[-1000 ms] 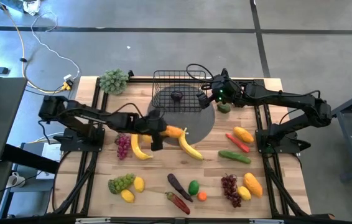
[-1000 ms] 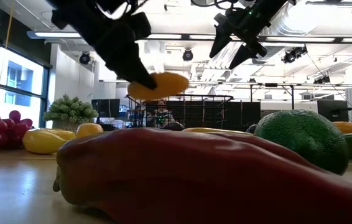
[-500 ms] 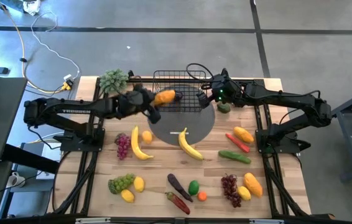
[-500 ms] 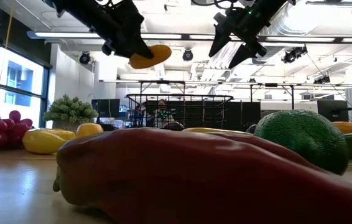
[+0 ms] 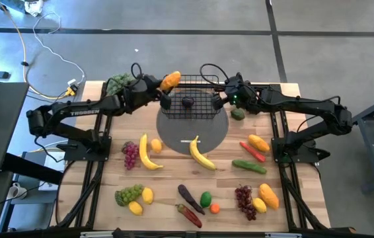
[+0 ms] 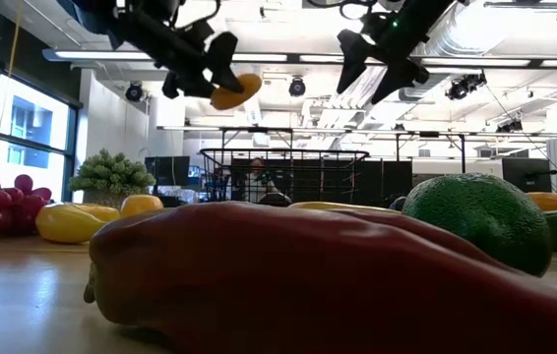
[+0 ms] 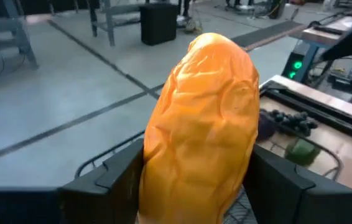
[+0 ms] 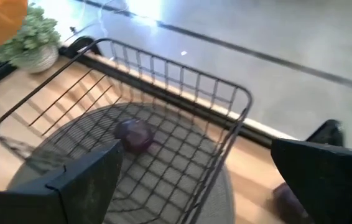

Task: Build produce basket
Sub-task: Put the yellow mango into the black wire basket

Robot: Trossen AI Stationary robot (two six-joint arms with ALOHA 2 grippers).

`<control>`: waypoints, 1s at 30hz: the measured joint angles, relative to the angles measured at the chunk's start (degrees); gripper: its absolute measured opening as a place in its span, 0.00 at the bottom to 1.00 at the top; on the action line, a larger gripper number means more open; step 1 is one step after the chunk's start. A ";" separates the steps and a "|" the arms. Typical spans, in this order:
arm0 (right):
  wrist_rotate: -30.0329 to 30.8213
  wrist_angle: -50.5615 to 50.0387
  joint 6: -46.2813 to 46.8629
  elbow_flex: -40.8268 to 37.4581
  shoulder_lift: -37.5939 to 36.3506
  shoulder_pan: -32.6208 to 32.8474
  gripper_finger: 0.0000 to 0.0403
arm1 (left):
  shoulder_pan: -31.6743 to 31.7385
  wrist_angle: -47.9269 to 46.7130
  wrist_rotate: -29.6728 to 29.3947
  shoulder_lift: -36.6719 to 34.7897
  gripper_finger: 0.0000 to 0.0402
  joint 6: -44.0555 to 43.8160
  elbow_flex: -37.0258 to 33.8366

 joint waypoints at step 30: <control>2.56 -0.07 0.10 0.00 0.00 -4.17 0.97 | 1.25 1.73 -1.25 15.38 0.60 -5.26 0.02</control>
